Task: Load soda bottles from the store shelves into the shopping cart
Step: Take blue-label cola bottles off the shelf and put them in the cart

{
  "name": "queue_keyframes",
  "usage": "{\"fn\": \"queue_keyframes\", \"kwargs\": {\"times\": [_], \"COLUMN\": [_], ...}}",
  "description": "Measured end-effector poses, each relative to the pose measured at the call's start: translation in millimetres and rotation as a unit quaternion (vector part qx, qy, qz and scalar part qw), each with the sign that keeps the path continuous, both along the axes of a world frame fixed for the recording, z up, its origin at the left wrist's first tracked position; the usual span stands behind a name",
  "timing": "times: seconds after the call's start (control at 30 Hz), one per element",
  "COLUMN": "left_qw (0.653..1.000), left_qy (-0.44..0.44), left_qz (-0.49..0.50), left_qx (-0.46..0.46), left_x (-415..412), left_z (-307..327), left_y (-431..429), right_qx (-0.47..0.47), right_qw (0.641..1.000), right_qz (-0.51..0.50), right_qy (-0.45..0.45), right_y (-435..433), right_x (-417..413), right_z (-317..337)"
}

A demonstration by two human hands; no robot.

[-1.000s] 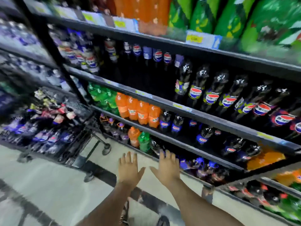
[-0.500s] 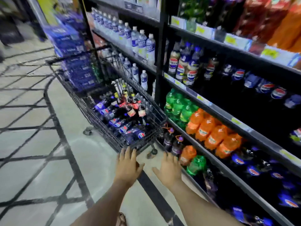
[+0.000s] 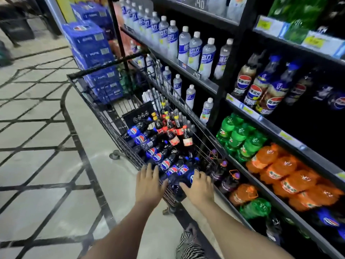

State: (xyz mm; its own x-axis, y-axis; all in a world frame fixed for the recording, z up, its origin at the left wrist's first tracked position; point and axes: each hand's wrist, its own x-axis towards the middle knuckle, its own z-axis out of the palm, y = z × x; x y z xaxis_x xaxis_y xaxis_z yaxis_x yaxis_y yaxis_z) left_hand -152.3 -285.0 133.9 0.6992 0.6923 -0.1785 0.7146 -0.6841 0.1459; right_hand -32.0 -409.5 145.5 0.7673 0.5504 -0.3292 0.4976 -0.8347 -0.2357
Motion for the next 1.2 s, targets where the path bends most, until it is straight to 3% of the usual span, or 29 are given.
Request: {"fn": "queue_keyframes", "kwargs": {"times": [0.3,0.6,0.8,1.0,1.2], "left_qw": [0.999,0.994,0.987,0.988,0.964], "left_qy": [0.025,0.103,0.141,0.116,0.146], "left_qz": [0.031,0.018,0.034,-0.051,-0.139], "left_qx": [0.015,-0.036,-0.069,-0.087,-0.175], "left_x": [86,138,173,220,261], "left_z": [-14,-53,-103,-153,-197], "left_y": [93,170,286,401,444], "right_qx": [-0.018,-0.089,-0.124,-0.131,-0.092], "right_qw": [0.999,0.987,0.971,0.952,0.945], "right_qz": [0.004,-0.087,-0.175,-0.244,-0.278], "right_qy": [0.045,0.105,0.106,0.129,0.145], "right_y": [75,107,177,257,289], "right_x": [100,121,126,116,101], "right_z": [-34,-83,-114,-147,-175]}}
